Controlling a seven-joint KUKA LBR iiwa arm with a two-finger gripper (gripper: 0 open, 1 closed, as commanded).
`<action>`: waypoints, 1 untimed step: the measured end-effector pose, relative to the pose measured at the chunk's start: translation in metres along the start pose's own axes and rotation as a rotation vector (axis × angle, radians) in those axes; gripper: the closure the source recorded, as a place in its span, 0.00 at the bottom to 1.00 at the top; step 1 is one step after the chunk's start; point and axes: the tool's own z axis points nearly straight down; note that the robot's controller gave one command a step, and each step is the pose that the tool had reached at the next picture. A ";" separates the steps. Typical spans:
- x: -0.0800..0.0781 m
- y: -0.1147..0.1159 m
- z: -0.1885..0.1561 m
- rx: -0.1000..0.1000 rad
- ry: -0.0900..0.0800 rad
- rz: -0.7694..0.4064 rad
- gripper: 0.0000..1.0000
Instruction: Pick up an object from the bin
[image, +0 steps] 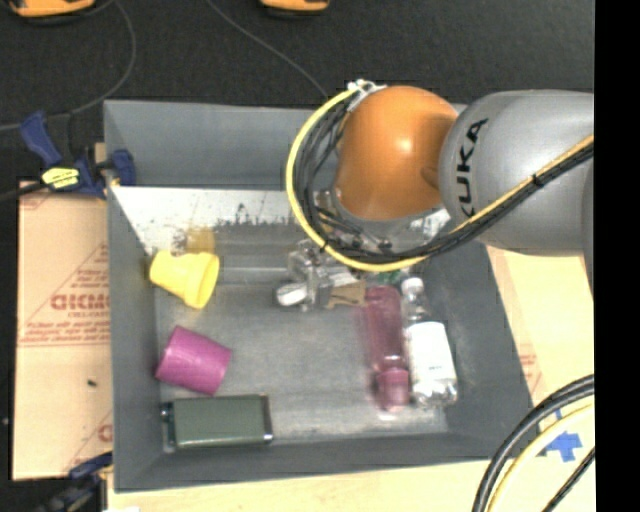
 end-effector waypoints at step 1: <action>0.000 0.004 -0.001 -0.004 0.016 -0.006 1.00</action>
Offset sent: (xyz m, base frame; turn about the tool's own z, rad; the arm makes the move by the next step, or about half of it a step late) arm -0.0009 -0.0024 0.0401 -0.0111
